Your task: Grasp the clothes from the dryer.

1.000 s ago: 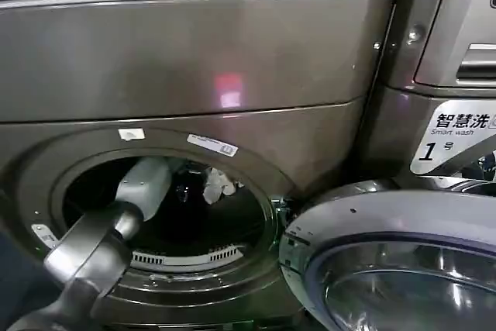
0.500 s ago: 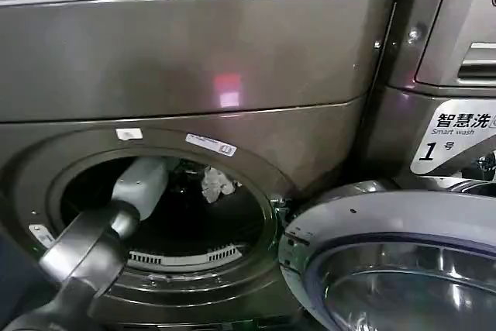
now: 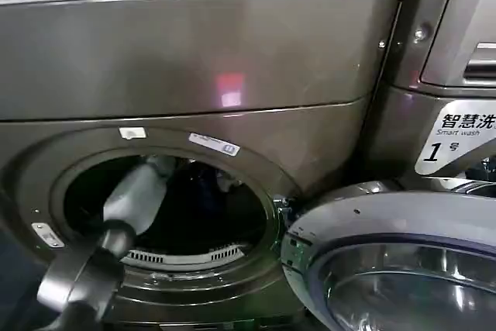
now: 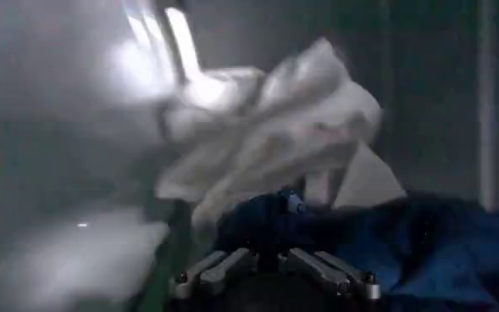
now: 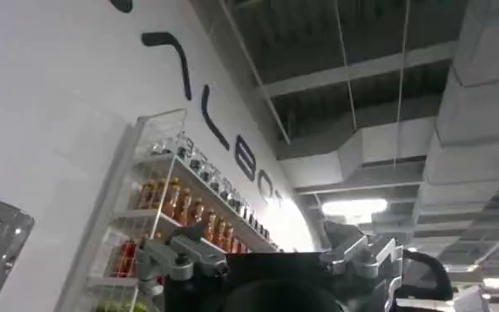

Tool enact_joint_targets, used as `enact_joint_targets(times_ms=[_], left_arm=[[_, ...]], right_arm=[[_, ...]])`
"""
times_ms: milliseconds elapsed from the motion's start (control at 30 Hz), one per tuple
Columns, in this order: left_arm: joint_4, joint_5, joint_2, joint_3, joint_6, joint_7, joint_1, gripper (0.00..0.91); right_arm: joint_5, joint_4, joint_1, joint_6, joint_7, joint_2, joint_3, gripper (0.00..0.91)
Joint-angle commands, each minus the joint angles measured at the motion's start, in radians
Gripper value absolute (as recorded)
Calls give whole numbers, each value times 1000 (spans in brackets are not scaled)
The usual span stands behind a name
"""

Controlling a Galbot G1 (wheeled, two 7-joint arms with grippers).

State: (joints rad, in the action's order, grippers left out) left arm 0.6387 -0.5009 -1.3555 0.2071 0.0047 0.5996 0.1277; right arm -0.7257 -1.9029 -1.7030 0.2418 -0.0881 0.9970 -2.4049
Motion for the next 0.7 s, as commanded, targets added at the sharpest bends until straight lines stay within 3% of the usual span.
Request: enact_joint_targets(times_ms=[33,267,433,700], left_arm=[[279,271,-23,180,-9,-270,196,0],[402,421,-66,208,-76,-452,297,0],[487,447,-98,239,-86,-584,368,0],[561,426,-144,244,-71,-688,458,0]], right_arm=[[-1,2,-1,1,3,-3,-1,907],[9,-1,-2,13,18,-4,-1,907],[123,-6,-9,63,25,-8,-16,907],[68,-18,-11,47,11,-12,-37,907]])
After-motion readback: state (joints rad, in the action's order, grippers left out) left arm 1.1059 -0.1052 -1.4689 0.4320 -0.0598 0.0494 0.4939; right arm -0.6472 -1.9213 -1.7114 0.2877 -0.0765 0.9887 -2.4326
